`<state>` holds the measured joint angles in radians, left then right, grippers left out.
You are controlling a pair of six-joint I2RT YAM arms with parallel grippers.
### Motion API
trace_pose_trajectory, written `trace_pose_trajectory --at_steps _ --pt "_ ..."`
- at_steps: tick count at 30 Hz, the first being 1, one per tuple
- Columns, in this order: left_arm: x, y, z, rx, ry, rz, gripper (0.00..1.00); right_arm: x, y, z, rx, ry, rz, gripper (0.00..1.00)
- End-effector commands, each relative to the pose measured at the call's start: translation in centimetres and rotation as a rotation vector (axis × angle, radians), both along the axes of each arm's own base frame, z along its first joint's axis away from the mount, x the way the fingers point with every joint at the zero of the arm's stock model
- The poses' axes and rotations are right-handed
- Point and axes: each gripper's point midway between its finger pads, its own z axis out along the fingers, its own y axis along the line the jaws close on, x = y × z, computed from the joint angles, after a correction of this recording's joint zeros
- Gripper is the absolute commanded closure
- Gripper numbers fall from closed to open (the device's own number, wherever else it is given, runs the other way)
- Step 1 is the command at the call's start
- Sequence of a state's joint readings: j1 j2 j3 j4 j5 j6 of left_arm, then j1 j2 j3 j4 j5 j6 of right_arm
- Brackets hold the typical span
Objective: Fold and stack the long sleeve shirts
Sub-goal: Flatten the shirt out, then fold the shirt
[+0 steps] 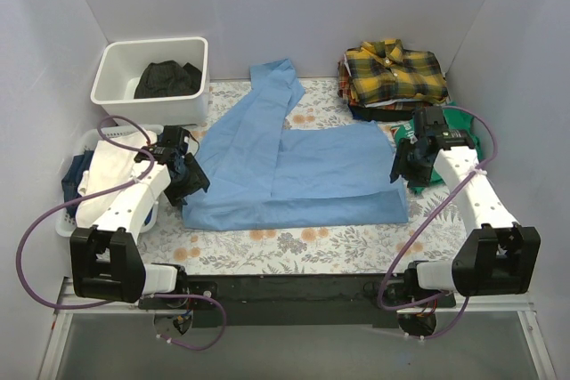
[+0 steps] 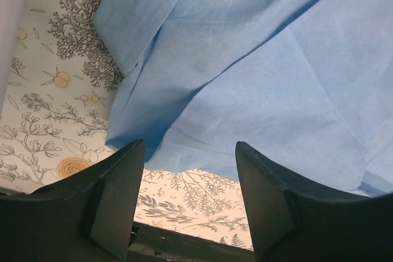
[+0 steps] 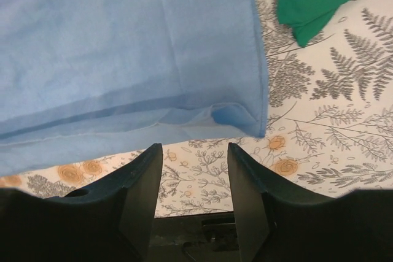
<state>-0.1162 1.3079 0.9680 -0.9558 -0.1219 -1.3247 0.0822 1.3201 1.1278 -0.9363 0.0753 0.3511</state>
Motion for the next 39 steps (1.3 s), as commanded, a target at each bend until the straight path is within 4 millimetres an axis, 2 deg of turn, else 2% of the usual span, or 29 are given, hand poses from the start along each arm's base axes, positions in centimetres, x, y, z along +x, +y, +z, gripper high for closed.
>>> trace_pose_trajectory --at_steps 1,4,6,14,20,22,25,28,33,34,39 --pt "2.0 -0.6 2.1 -0.031 -0.088 -0.027 0.4 -0.5 3.5 0.3 0.109 -0.029 0.103 0.45" --pt "2.2 -1.5 2.3 -0.077 -0.104 -0.053 0.4 -1.0 5.2 -1.8 0.171 0.052 0.125 0.47" --pt "2.0 -1.8 2.1 -0.096 -0.098 -0.053 0.4 -1.1 5.4 -3.2 0.18 0.097 0.109 0.48" --pt "0.0 -3.3 -1.5 -0.185 0.004 -0.038 0.39 -0.2 6.3 -7.5 0.209 0.223 0.08 0.52" --pt "-0.4 -2.5 -3.4 -0.14 0.059 -0.006 0.39 -1.0 6.0 -10.5 0.189 0.326 0.056 0.54" --pt "-1.0 -1.6 -4.2 -0.091 0.094 0.019 0.38 -1.5 5.7 -11.3 0.18 0.359 0.035 0.55" --pt "-2.3 -0.5 -5.9 -0.03 0.168 0.058 0.39 -2.1 5.6 -12.0 0.176 0.391 0.016 0.56" --pt "-3.0 -0.2 -6.9 -0.013 0.205 0.089 0.41 -1.9 5.3 -12.1 0.157 0.39 0.001 0.57" --pt "-3.3 0.4 -7.3 0.015 0.232 0.113 0.41 -2.1 4.2 -12.2 0.145 0.415 -0.06 0.58" --pt "-3.5 0.4 -7.2 0.015 0.237 0.119 0.41 -2.6 4.1 -12.5 0.163 0.438 -0.073 0.58" --pt "-4.1 -0.2 -6.7 -0.027 0.216 0.127 0.43 -3.3 2.6 -12.9 0.197 0.466 -0.142 0.62"
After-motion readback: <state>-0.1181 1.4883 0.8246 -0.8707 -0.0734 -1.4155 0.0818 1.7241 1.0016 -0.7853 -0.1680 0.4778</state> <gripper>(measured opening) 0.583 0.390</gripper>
